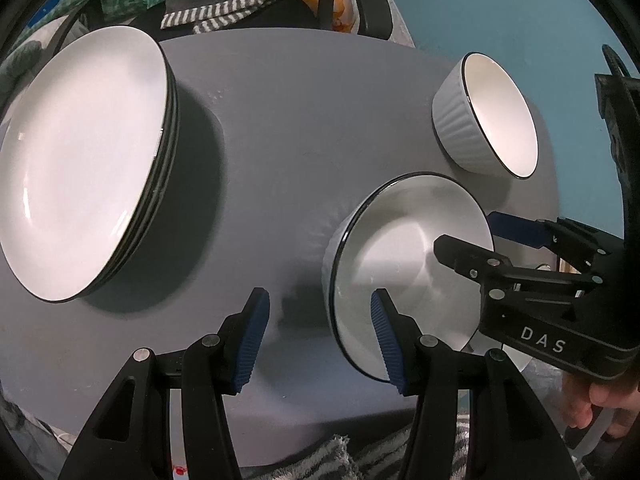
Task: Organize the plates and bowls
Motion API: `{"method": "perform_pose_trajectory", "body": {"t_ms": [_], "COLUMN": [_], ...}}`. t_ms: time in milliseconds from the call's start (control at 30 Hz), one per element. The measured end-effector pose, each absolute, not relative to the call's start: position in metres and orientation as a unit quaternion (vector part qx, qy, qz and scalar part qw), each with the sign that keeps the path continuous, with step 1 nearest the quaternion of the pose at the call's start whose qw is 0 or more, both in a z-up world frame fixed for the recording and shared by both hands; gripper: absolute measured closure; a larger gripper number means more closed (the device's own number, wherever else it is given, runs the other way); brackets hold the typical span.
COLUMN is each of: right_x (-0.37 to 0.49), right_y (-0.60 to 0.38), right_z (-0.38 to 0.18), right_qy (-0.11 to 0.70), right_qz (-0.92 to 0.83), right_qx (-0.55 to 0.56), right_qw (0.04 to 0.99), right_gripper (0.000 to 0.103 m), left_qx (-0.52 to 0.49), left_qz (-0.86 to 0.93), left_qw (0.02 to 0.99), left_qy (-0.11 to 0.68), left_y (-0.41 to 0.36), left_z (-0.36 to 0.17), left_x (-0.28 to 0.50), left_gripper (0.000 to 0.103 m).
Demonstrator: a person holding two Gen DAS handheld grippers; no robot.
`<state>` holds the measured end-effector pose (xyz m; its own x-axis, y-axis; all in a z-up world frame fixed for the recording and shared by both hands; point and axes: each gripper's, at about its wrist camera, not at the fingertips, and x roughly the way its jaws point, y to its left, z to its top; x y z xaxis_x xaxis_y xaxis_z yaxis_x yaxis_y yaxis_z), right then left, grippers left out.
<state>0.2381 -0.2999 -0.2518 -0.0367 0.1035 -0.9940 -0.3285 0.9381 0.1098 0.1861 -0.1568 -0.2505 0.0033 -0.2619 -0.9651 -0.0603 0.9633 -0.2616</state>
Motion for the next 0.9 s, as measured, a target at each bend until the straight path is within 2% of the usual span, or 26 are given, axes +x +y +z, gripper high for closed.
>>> {"method": "perform_pose_trajectory", "body": {"t_ms": [167,233,400,467,533,600,700,733,900], "right_x": [0.235,0.234,0.234,0.233,0.233,0.232,0.231,0.233,0.235], "right_y": [-0.299,-0.300,-0.303,-0.304,-0.303,-0.303,-0.301,-0.298,-0.288], "right_z": [-0.255,-0.257,-0.261,-0.263,-0.265,-0.267,-0.270,-0.272,-0.276], "right_qy": [0.708,0.710,0.716,0.718,0.721,0.722,0.727,0.730,0.731], "right_qz": [0.162,0.163,0.167,0.168,0.171,0.176,0.180,0.182,0.189], "right_qx": [-0.082,-0.079,-0.065,-0.063,-0.060,-0.056,-0.054,-0.053,-0.060], "right_qw": [0.683,0.680,0.674,0.672,0.669,0.667,0.661,0.657,0.653], "right_gripper": [0.040,0.048,0.058,0.063,0.067,0.071,0.079,0.084,0.091], "left_qx": [-0.116,-0.115,-0.118,-0.121,-0.126,-0.135,-0.144,-0.145,-0.132], "left_qz": [-0.071,-0.072,-0.072,-0.070,-0.064,-0.062,-0.059,-0.059,-0.061], "left_qw": [0.692,0.692,0.691,0.691,0.688,0.684,0.679,0.678,0.676], "left_qy": [0.708,0.709,0.709,0.710,0.712,0.714,0.718,0.718,0.722], "left_y": [-0.164,-0.166,-0.166,-0.165,-0.162,-0.161,-0.149,-0.146,-0.143], "left_z": [-0.251,-0.252,-0.252,-0.252,-0.254,-0.255,-0.258,-0.258,-0.258], "left_x": [0.186,0.185,0.184,0.183,0.181,0.180,0.180,0.179,0.177], "left_gripper": [0.049,0.049,0.049,0.053,0.063,0.068,0.083,0.085,0.090]}}
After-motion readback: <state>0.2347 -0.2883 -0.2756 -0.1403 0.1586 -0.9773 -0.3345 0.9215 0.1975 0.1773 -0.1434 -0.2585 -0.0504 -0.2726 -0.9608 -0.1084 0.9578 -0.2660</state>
